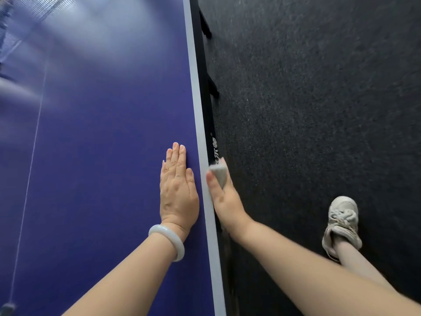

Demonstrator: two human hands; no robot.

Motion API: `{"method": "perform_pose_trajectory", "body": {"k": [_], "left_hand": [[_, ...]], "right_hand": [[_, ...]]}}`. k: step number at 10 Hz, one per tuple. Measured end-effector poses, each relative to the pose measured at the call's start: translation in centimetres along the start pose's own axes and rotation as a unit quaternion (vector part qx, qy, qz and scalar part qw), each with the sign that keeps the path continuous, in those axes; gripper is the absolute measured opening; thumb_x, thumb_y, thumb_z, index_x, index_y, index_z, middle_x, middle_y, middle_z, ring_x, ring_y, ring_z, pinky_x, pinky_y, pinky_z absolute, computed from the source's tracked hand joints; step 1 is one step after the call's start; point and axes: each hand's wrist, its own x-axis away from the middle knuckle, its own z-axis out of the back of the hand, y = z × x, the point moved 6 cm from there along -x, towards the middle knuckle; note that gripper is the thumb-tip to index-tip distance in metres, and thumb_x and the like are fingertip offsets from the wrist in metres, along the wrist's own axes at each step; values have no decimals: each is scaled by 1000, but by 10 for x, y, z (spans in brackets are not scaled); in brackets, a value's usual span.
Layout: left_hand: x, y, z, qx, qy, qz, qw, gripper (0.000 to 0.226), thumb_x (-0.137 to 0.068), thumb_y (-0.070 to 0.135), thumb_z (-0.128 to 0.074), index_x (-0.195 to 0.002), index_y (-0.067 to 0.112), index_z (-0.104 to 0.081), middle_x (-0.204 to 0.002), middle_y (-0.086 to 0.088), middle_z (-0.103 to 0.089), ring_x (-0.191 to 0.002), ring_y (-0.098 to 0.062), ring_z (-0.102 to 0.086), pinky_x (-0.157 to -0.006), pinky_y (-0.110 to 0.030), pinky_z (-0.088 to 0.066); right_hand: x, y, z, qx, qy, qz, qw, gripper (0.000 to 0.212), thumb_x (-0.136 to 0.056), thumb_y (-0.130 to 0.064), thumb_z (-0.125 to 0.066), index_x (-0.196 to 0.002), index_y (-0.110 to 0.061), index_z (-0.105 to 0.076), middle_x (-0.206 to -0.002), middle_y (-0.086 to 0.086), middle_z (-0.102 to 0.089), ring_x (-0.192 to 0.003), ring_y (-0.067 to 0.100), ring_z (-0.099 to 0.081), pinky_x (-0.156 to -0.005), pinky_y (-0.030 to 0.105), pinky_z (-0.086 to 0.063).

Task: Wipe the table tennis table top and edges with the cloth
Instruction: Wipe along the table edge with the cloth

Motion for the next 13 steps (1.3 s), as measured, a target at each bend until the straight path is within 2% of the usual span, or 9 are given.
{"method": "perform_pose_trajectory", "body": {"k": [2,3,4,5,6,8,9,11,13], "left_hand": [[-1,-1,0,-4,6,-7,1000,50,-106,13,-28,-155,9,-24,-163,-1,-17,-152,-13,-9,-125,-35,-6],[-1,-2,0,-4,10,-7,1000,49,-106,8,-32,-154,9,-24,-163,-2,-17,-152,-14,-9,-125,-34,-5],[0,-3,0,4,7,-10,1000,49,-107,11,-30,-156,12,-23,-164,1,-15,-152,-10,-7,-124,-31,-3],[-1,-4,-1,10,12,-13,1000,50,-106,11,-30,-156,11,-23,-164,0,-16,-152,-12,-8,-124,-32,-4],[-2,-4,-1,1,18,-14,1000,49,-106,11,-29,-155,9,-24,-164,-3,-16,-152,-15,-9,-124,-31,-3],[0,-4,-2,-3,26,-11,1000,49,-107,14,-27,-155,10,-24,-164,-2,-16,-152,-15,-9,-124,-29,-3],[-1,-5,-1,-3,27,-12,1000,49,-107,15,-27,-155,10,-24,-164,-3,-17,-152,-15,-10,-124,-28,-3],[-2,-6,-1,-3,27,-9,1000,49,-107,15,-27,-155,10,-24,-164,-3,-17,-152,-15,-10,-123,-28,-3],[0,-5,-2,-4,28,-8,1000,50,-106,16,-26,-156,11,-24,-164,-2,-17,-152,-14,-10,-123,-27,-3]], "right_hand": [[57,34,-5,43,-27,-39,998,102,-78,-77,-48,-157,-39,5,-162,-8,-17,-145,4,-19,-119,26,-17],[17,5,-4,58,-20,-30,998,107,-83,-61,-65,-159,-33,5,-162,-1,-18,-150,16,-20,-123,37,-18],[-13,-26,4,-43,-69,-54,995,115,-76,-70,-61,-161,-22,-1,-160,6,-32,-146,18,-33,-123,37,-22],[1,-17,6,-112,-94,-56,988,77,-95,-64,-41,-157,-21,-28,-154,5,-45,-142,17,-42,-123,40,-27],[50,12,8,-32,-47,-17,998,55,-107,-43,-31,-158,-38,-10,-166,-9,-16,-151,9,-17,-125,33,-11],[159,71,8,12,-114,-84,990,60,-103,-51,-28,-152,-52,4,-164,-22,-2,-149,1,-9,-115,21,-13],[130,58,12,21,-84,-86,992,57,-106,-46,-30,-156,-45,-1,-165,-8,-18,-150,12,-20,-121,29,-15],[132,62,-4,7,-13,9,1000,58,-106,-37,-28,-159,-27,-5,-166,-16,-2,-150,-4,-1,-127,31,-4],[197,115,-6,38,-18,7,999,57,-99,-52,-25,-151,-50,-3,-160,-35,1,-145,-16,3,-127,32,-2]]}}
